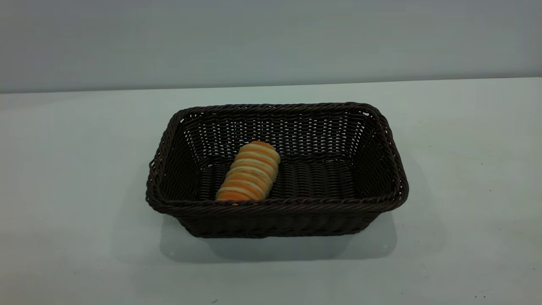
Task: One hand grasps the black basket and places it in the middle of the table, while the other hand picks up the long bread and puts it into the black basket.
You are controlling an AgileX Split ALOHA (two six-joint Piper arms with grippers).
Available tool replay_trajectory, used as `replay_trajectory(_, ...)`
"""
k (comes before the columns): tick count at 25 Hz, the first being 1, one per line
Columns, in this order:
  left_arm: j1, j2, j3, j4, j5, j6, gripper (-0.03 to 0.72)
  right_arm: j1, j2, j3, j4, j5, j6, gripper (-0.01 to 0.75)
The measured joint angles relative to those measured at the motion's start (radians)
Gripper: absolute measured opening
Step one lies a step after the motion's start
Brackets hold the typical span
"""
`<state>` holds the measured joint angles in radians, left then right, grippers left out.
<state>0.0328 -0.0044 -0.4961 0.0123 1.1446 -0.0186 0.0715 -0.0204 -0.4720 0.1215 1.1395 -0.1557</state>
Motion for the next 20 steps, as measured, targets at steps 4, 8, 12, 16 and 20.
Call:
replay_trajectory(4, 0.003, -0.018, 0.0, 0.0, 0.007, 0.0, 0.588, 0.0, 0.0, 0.0, 0.0, 0.0, 0.0, 0.398)
replay_trajectory(8, 0.003, -0.018, 0.0, 0.0, 0.008, 0.0, 0.588, 0.0, 0.0, 0.0, 0.002, 0.0, 0.0, 0.398)
replay_trajectory(12, 0.003, -0.018, 0.0, 0.0, 0.008, 0.0, 0.588, 0.0, 0.0, 0.0, 0.003, 0.0, 0.0, 0.398)
replay_trajectory(16, 0.003, -0.018, 0.0, 0.0, 0.008, 0.0, 0.588, 0.0, 0.0, 0.0, 0.003, 0.0, 0.0, 0.398)
replay_trajectory(20, 0.003, -0.018, 0.0, 0.0, 0.008, 0.0, 0.588, 0.0, 0.0, 0.0, 0.003, 0.0, 0.0, 0.398)
